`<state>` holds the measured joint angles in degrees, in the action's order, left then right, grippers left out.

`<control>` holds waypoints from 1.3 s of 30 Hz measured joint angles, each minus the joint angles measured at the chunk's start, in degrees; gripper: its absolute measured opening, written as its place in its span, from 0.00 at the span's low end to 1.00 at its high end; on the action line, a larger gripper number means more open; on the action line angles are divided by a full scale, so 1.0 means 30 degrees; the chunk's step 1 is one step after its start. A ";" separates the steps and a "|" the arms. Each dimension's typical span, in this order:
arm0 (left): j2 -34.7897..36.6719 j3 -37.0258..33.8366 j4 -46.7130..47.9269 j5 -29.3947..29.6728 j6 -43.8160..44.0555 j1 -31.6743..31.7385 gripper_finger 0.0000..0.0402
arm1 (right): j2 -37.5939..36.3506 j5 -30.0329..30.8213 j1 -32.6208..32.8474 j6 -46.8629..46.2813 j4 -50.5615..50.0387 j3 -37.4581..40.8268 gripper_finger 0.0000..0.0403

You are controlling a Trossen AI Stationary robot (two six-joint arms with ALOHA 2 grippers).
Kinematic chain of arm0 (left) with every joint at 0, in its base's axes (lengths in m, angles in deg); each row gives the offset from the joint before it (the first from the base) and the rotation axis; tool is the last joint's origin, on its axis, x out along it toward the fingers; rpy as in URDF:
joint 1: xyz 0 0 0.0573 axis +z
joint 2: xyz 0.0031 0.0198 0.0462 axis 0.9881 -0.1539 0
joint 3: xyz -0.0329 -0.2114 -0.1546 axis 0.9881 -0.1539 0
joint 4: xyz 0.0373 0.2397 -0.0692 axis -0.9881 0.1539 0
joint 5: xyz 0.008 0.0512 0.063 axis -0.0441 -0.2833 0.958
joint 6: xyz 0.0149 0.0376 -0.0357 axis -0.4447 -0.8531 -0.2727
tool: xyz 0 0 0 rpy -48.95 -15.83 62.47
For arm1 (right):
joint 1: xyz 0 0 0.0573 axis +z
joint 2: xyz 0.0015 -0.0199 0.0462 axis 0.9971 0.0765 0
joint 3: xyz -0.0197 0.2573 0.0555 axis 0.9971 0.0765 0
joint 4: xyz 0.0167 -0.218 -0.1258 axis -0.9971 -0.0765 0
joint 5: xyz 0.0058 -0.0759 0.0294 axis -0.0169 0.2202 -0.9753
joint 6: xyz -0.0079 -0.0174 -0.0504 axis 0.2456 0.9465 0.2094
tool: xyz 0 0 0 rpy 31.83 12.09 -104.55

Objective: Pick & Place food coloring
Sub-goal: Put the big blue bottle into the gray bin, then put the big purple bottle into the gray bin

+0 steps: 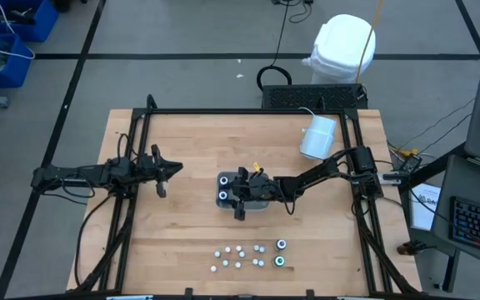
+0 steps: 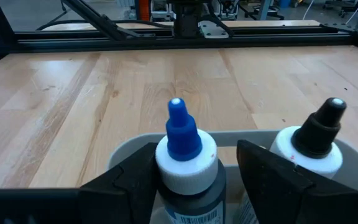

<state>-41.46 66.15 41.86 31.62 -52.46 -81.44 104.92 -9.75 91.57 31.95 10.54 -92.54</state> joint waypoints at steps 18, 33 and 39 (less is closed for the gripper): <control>-0.0007 0.0005 0.0021 -0.0007 -0.0007 0.0000 0.10 | -0.0510 0.0022 -0.0495 0.0233 -0.0185 0.0044 0.52; 0.0000 0.0006 0.0007 -0.0007 -0.0007 0.0000 0.10 | -0.2352 0.0000 -0.0438 0.1156 -0.0478 0.0029 0.53; -0.0003 0.0006 0.0007 -0.0007 -0.0007 0.0000 0.10 | -0.5492 0.0000 0.0119 0.2175 -0.2413 0.0029 0.53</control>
<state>-41.47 66.17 41.88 31.59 -52.48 -81.44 88.45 -9.75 91.93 38.47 3.30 -92.45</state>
